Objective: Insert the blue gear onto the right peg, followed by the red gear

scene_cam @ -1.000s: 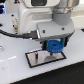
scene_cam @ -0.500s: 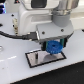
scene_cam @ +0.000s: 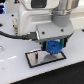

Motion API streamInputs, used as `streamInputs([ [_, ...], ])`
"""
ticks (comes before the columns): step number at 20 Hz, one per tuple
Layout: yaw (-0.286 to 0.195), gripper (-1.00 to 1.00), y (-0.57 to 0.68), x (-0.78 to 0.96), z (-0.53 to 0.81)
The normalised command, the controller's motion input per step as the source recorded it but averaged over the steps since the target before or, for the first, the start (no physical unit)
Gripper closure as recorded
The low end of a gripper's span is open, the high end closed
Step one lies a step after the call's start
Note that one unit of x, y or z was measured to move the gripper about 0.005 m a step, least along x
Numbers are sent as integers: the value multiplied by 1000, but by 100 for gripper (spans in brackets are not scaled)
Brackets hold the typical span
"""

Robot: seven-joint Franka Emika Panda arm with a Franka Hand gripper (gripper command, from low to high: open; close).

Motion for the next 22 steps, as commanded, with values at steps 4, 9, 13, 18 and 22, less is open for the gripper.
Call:
streamInputs([
  [4,0,100,-144,1,311],
  [9,0,100,-71,143,122],
  [13,0,100,-53,383,-16],
  [18,0,100,-29,273,-139],
  [22,0,100,-83,172,21],
])
